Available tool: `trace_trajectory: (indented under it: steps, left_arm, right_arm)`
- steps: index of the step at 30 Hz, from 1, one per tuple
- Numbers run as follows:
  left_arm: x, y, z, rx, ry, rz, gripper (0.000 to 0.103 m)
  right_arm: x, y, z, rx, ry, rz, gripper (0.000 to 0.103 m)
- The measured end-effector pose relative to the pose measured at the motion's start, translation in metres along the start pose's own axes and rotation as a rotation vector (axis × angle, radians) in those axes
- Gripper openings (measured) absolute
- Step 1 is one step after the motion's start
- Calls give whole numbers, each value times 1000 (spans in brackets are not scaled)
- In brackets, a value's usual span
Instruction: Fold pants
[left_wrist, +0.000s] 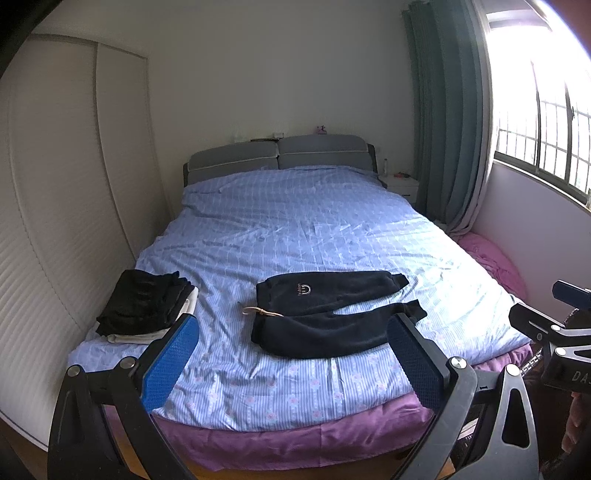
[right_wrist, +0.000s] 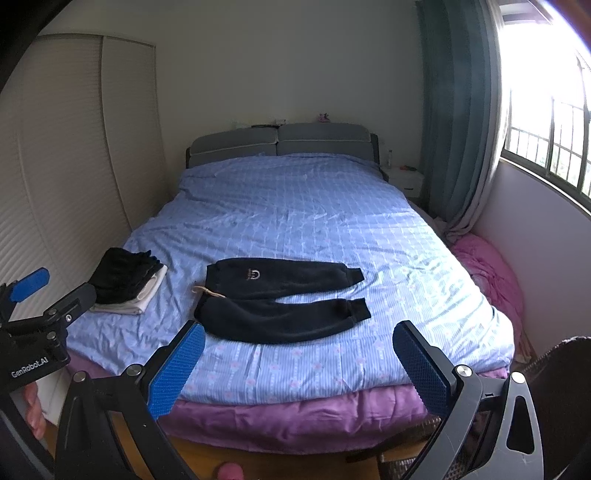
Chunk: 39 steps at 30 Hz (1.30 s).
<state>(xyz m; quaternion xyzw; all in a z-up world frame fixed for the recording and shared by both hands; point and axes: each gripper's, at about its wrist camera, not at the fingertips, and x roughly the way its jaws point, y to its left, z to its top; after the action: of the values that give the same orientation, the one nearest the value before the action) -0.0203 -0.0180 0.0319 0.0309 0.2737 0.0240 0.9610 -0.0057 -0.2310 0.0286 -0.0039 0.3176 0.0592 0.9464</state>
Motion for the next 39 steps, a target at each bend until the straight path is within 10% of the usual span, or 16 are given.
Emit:
trace_trajectory:
  steps: [20,39]
  left_arm:
    - [41,20,-8,-48,103,41,103]
    - [269,79,-33,-135,387,27,103]
  right_arm:
    - [44,2,-3,-14,78,12,103]
    - [245,13,5,39,278,-48,103]
